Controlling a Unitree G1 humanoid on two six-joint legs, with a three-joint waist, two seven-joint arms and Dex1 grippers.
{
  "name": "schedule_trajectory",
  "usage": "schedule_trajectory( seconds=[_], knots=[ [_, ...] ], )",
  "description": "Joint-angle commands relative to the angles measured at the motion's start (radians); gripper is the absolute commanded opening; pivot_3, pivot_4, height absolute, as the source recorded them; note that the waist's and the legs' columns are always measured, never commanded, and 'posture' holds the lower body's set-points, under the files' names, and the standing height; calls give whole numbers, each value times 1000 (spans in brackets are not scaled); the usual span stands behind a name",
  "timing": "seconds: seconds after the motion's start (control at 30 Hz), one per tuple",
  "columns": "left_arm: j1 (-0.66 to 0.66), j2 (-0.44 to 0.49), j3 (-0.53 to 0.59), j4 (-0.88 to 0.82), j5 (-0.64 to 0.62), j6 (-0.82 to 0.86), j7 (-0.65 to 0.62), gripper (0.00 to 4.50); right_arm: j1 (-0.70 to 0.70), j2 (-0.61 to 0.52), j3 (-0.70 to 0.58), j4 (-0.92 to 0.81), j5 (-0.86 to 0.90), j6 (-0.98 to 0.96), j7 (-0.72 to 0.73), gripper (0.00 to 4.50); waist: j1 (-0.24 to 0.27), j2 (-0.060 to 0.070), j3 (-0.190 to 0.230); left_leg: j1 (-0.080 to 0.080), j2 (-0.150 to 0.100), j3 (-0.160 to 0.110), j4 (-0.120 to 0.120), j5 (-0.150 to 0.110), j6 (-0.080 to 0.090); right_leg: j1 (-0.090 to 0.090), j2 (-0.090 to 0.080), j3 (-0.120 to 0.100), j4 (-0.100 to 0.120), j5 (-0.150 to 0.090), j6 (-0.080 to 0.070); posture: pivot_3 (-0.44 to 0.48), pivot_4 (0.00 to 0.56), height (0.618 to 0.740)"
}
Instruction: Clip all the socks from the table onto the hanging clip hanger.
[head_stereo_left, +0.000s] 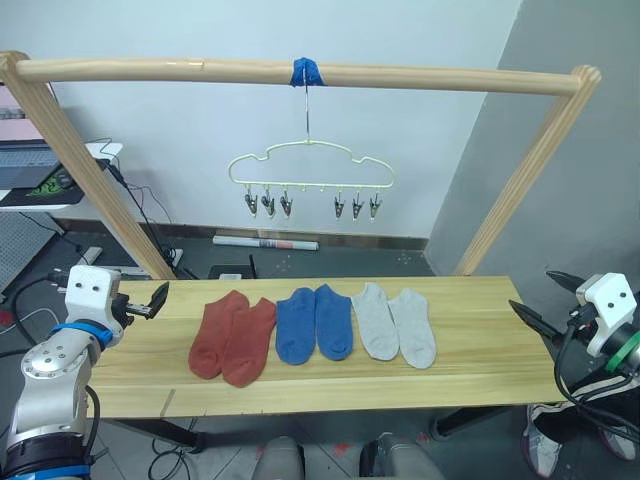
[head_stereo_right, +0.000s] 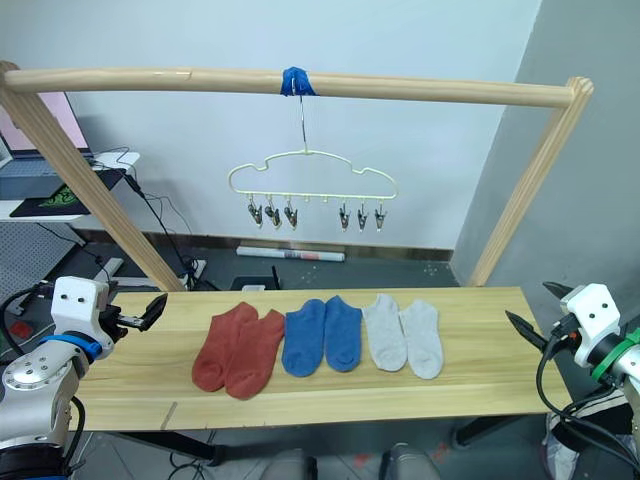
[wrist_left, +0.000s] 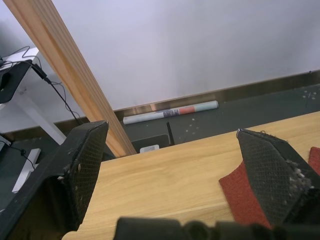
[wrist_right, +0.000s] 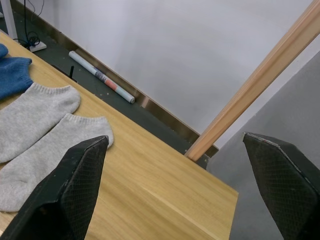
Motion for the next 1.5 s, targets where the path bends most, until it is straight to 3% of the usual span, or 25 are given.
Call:
schedule_trajectory(
  seconds=[0.03, 0.5, 0.7, 1.07, 1.23, 1.5],
  knots=[
    [-9, -1, 51, -19, -23, -61, -5, 4500, -2, -3, -14, -29, 8, -20, 8, 4484, 0, 0, 0, 0, 0, 0, 0, 0, 0, 0, 0, 0, 0, 0, 0, 116, 40, 740],
    [0, -20, 94, -15, -79, -89, -25, 4500, 21, 22, -9, -75, 18, -3, 3, 4484, 0, 1, -7, 3, 0, 0, 0, 0, 0, 2, 0, 1, 1, 0, 0, 107, 39, 740],
    [-34, -66, 71, -53, -76, -29, 37, 4500, 32, 32, -8, -94, 16, 0, -8, 4484, 0, 0, -8, 3, 0, 1, 0, 0, 0, 3, 1, 2, 1, 0, 0, 93, 48, 740],
    [-88, -158, -15, -174, -74, 89, 65, 4500, 72, 83, 19, -234, 24, 39, -40, 4484, -2, 2, -1, 6, 0, 1, 0, 0, 0, 4, 2, 3, 2, 0, 0, 47, 122, 740],
    [-143, -201, -20, -227, -90, 137, 104, 4500, 47, 100, 87, -391, 44, 107, -61, 4484, -4, 2, 41, 10, 1, 2, 0, 0, 0, 5, 2, 11, 2, 0, 0, 28, 190, 740],
    [-259, -192, -38, -224, -120, 187, 78, 4500, -174, 103, 240, -654, 176, 340, -116, 4484, -9, -3, 133, 10, -1, 3, 0, 0, 0, 0, 5, 22, 10, 0, -1, 0, 313, 740]
  ],
)
